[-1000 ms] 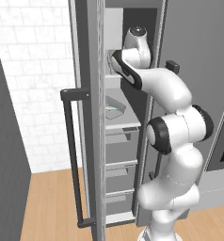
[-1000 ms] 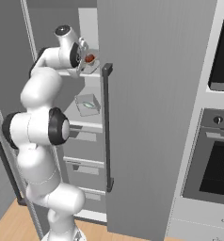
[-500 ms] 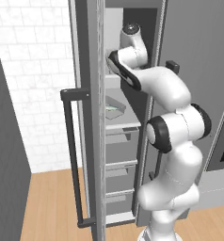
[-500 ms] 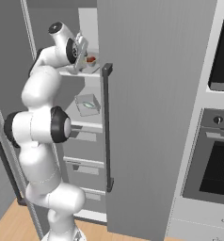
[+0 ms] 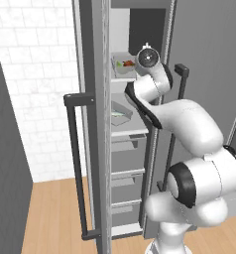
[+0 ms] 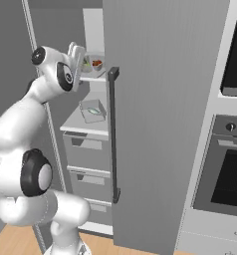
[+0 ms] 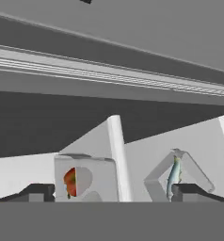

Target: Take the meat container that has the fish and place it on the second highest rack of the freezer. Then take the vegetable container that has the bell pepper and lemon wedge and place it on the highest rack of the freezer.

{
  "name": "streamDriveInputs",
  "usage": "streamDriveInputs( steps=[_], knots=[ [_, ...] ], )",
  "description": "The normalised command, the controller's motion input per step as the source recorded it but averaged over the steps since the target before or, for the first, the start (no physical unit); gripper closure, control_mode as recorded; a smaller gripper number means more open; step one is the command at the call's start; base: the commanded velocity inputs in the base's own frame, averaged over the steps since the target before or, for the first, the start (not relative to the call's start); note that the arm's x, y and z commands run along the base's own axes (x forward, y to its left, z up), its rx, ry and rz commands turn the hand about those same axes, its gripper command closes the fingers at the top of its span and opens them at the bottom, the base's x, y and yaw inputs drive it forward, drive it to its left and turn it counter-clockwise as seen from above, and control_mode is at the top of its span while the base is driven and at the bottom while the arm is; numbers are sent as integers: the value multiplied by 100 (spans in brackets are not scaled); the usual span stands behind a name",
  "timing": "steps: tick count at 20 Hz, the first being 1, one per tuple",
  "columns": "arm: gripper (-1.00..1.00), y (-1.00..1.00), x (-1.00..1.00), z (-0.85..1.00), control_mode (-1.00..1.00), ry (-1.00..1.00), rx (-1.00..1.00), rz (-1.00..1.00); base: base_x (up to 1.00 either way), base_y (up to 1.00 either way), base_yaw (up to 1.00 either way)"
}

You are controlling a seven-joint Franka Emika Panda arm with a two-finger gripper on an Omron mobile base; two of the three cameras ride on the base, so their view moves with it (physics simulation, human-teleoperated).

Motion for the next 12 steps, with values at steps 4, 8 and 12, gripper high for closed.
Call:
streamDriveInputs(
  steps=[4,8,12],
  knots=[
    [-100,0,-93,100,-100,-21,2,0,0,0,0],
    [-100,1,-100,56,-100,5,-1,0,0,0,0],
    [-100,-9,-100,0,-100,17,-1,0,0,0,0]
  ],
)
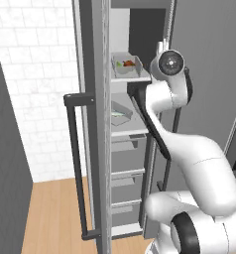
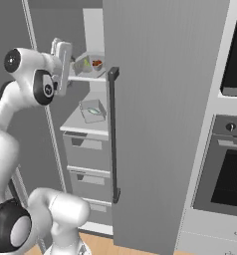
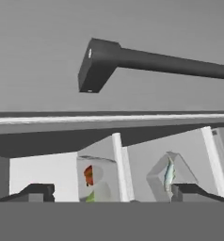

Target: Take the meat container that has the fish and place it on the second highest rack of the freezer. Then take the vegetable container that has the bell pepper and lemon wedge and place it on the highest rack of the freezer.

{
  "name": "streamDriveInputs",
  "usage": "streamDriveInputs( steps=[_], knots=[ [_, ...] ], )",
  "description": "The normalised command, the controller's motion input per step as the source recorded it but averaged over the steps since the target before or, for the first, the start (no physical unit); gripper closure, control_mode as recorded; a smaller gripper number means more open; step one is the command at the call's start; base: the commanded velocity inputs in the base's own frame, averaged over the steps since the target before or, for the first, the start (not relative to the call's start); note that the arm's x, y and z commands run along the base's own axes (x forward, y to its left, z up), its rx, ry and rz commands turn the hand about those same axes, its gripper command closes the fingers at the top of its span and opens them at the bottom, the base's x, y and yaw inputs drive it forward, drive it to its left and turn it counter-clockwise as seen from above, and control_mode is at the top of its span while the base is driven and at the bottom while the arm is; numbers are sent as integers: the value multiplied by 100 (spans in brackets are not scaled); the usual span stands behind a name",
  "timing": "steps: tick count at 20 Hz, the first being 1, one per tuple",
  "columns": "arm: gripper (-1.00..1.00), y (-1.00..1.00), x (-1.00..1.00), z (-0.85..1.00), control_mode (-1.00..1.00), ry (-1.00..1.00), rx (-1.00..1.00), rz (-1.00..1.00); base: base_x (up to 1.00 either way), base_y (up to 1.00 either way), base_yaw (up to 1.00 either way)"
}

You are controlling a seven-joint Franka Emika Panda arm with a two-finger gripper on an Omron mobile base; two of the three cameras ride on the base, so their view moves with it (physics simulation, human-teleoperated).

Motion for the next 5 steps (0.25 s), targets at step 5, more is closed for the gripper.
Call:
streamDriveInputs(
  steps=[5],
  knots=[
    [-100,-21,-100,0,-100,12,0,0,0,0,0]
  ],
)
